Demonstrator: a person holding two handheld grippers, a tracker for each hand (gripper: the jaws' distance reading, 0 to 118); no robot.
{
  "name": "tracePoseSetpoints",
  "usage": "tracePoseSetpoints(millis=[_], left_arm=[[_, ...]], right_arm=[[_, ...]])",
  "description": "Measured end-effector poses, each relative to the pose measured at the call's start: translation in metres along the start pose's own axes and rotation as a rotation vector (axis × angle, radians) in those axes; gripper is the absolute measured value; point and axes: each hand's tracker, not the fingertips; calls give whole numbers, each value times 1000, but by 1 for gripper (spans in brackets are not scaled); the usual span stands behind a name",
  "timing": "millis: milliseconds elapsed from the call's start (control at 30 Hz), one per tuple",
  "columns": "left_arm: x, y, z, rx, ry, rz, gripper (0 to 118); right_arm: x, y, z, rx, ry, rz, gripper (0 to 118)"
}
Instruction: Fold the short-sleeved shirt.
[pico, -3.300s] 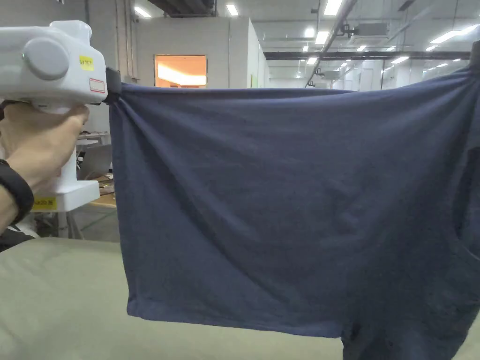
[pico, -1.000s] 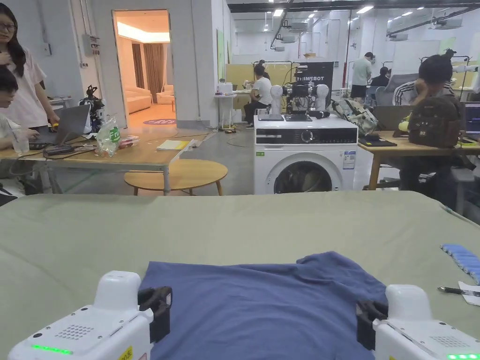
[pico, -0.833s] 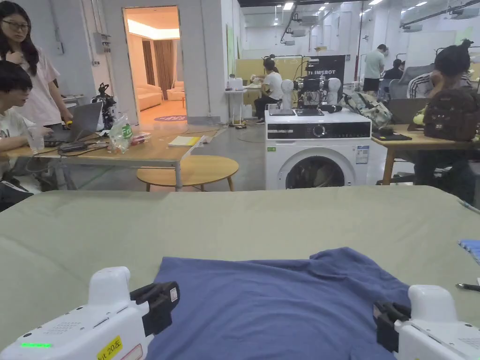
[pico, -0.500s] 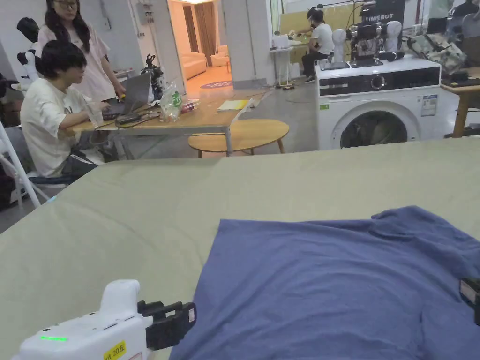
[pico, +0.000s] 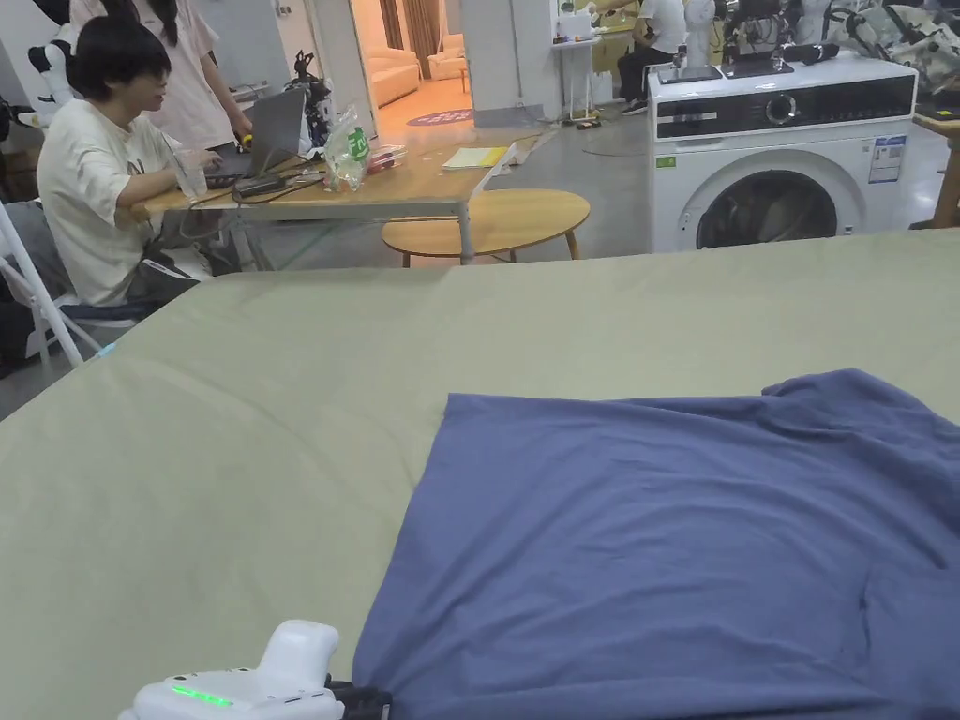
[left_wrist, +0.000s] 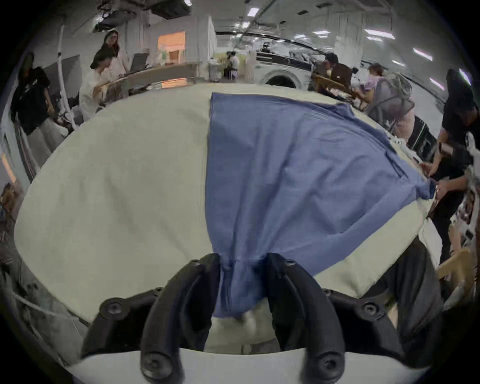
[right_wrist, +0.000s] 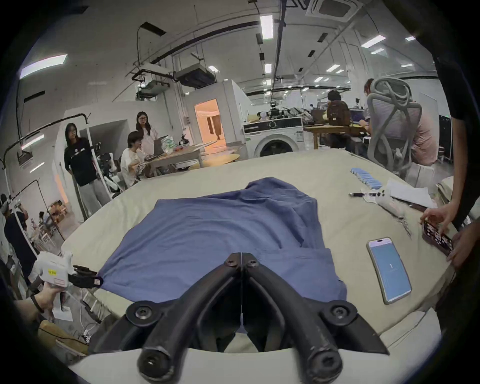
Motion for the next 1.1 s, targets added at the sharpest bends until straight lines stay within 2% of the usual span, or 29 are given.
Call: tracePoseSetpoints(millis=[67, 100, 233, 267, 333, 367, 500, 567, 767, 800, 833, 867, 900, 1033, 1100], left_arm=[[0, 2, 2, -8, 0, -3, 15], [0, 4, 0, -18, -22, 4, 3], [6, 2, -6, -33, -2, -19, 1], [5, 3, -7, -35, -2, -15, 1], [4, 1, -4, -34, -2, -9, 1], [4, 1, -5, -35, -5, -6, 1], [8, -1, 0, -27, -9, 6, 1], [9, -2, 3, -25, -12, 19, 1], [15, -3, 8, -22, -6, 21, 1], [16, -3, 9, -22, -4, 20, 1], [15, -3, 9, -23, -3, 19, 1], [16, -3, 9, -23, -3, 19, 1], [16, -4, 10, -22, -1, 20, 1], [15, -4, 15, 3, -8, 53, 1], [14, -7, 27, 145, -44, 75, 1]], right_arm=[[6, 1, 6, 3, -17, 2, 0], [9, 2, 10, 6, -26, 5, 0], [29, 4, 26, 18, -89, 38, 3], [38, 3, 29, 10, -96, 48, 20], [53, 0, 28, -59, -132, 62, 66], [61, -4, 26, -100, -139, 56, 68], [86, -26, 14, -242, -135, 27, 68], [91, -35, 8, -331, -126, 38, 68], [99, -57, -23, -375, -150, 54, 62], [103, -59, -26, -377, -151, 51, 50], [106, -61, -30, -391, -137, 40, 29], [107, -62, -33, -413, -106, 16, 15], [107, -63, -34, -413, -94, 2, 9], [103, -59, -25, -395, -105, 41, 4], [101, -48, -17, -337, -93, 27, 4]])
